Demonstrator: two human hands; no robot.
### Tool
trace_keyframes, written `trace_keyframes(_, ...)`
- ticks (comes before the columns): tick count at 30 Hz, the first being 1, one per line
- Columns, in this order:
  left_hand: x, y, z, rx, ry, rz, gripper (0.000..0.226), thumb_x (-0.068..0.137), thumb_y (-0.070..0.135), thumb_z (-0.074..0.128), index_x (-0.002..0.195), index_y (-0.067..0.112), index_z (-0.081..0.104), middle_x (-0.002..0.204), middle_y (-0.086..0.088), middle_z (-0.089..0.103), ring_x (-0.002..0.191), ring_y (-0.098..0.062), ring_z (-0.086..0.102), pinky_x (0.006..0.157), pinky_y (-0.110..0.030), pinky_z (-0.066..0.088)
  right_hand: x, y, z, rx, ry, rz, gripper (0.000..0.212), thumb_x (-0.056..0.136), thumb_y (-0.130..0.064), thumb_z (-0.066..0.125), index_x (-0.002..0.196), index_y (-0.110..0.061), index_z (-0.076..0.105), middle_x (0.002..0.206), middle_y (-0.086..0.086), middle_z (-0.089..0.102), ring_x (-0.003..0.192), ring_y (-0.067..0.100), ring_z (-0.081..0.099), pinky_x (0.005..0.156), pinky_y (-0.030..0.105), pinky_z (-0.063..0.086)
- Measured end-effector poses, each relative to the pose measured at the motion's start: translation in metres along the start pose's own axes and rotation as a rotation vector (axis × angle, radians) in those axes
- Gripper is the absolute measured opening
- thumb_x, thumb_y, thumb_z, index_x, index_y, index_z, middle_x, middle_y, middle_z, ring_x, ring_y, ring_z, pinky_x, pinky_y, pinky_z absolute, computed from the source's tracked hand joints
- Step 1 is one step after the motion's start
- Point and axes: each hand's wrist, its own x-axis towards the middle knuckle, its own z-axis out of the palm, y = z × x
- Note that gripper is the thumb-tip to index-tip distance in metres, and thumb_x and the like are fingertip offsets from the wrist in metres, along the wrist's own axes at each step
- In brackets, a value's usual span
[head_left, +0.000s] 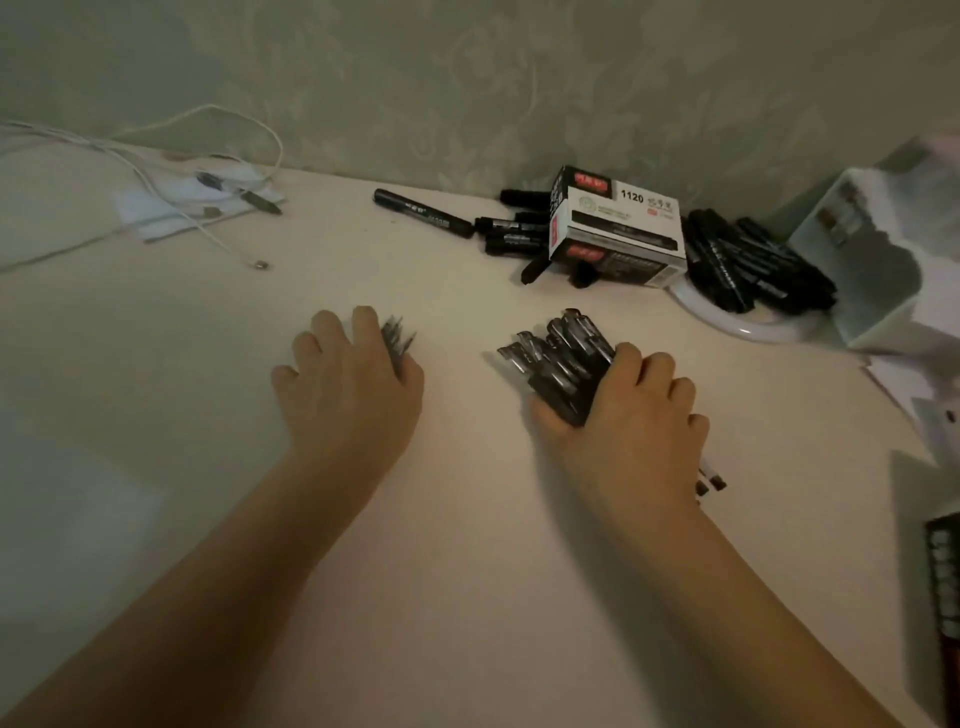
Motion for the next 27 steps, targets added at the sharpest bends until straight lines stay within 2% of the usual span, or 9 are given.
trace_keyframes(4, 0.001, -0.011, -0.002, -0.110, -0.063, 0.019, 0.053, 0.088, 0.059, 0.047, 0.118, 0.016, 0.040, 0.112, -0.012, 0.043, 0.103, -0.033, 0.047, 0.085, -0.045, 0.045, -0.005, 0.006, 0.002, 0.015, 0.028, -0.015, 0.098, 0.071, -0.086, 0.048, 0.136, -0.014, 0.035, 0.124, 0.010, 0.047, 0.112, 0.031, 0.046, 0.088, 0.043, 0.040)
trace_keyframes(7, -0.004, -0.018, -0.002, -0.156, -0.071, 0.045, 0.066, 0.083, 0.067, 0.049, 0.124, 0.016, 0.041, 0.118, -0.013, 0.042, 0.109, -0.033, 0.046, 0.087, -0.045, 0.044, -0.012, 0.007, 0.001, 0.042, 0.030, -0.051, 0.103, 0.073, -0.083, 0.050, 0.145, -0.013, 0.027, 0.132, 0.011, 0.048, 0.118, 0.032, 0.046, 0.092, 0.044, 0.042)
trace_keyframes(12, -0.015, -0.014, 0.001, -0.166, -0.014, 0.096, 0.068, 0.081, 0.067, 0.050, 0.126, 0.019, 0.037, 0.122, -0.012, 0.039, 0.112, -0.033, 0.042, 0.089, -0.045, 0.039, -0.026, 0.010, -0.003, 0.062, 0.052, -0.095, 0.087, 0.080, -0.074, 0.052, 0.144, -0.019, 0.030, 0.132, 0.008, 0.048, 0.115, 0.031, 0.049, 0.093, 0.043, 0.046)
trace_keyframes(17, -0.020, -0.018, 0.005, -0.250, 0.055, 0.094, 0.061, 0.084, 0.054, 0.054, 0.131, 0.019, 0.037, 0.123, -0.013, 0.042, 0.112, -0.034, 0.043, 0.090, -0.045, 0.040, -0.031, 0.016, -0.003, 0.012, 0.127, -0.029, 0.073, 0.087, -0.067, 0.050, 0.138, -0.017, 0.036, 0.127, 0.008, 0.050, 0.110, 0.031, 0.052, 0.087, 0.041, 0.045)
trace_keyframes(21, -0.024, -0.024, 0.003, -0.288, 0.096, 0.105, 0.052, 0.087, 0.043, 0.055, 0.130, 0.017, 0.041, 0.121, -0.013, 0.046, 0.110, -0.034, 0.046, 0.091, -0.045, 0.044, -0.033, 0.016, 0.000, -0.018, 0.172, -0.041, 0.071, 0.089, -0.064, 0.050, 0.141, -0.018, 0.034, 0.132, 0.008, 0.047, 0.111, 0.032, 0.051, 0.090, 0.043, 0.043)
trace_keyframes(24, -0.028, -0.025, 0.001, -0.301, 0.117, 0.119, 0.048, 0.090, 0.041, 0.053, 0.130, 0.017, 0.042, 0.121, -0.013, 0.046, 0.109, -0.034, 0.046, 0.090, -0.045, 0.044, -0.035, 0.014, -0.002, -0.036, 0.229, -0.125, 0.069, 0.088, -0.061, 0.055, 0.142, -0.022, 0.036, 0.138, 0.006, 0.043, 0.120, 0.029, 0.045, 0.098, 0.043, 0.039)
trace_keyframes(27, -0.032, -0.022, -0.004, -0.251, 0.177, 0.126, 0.047, 0.090, 0.043, 0.053, 0.130, 0.022, 0.042, 0.123, -0.010, 0.043, 0.111, -0.032, 0.045, 0.089, -0.044, 0.044, -0.037, 0.014, -0.002, -0.019, 0.270, -0.280, 0.048, 0.090, -0.046, 0.062, 0.131, -0.026, 0.048, 0.131, 0.005, 0.043, 0.117, 0.025, 0.042, 0.096, 0.040, 0.038)
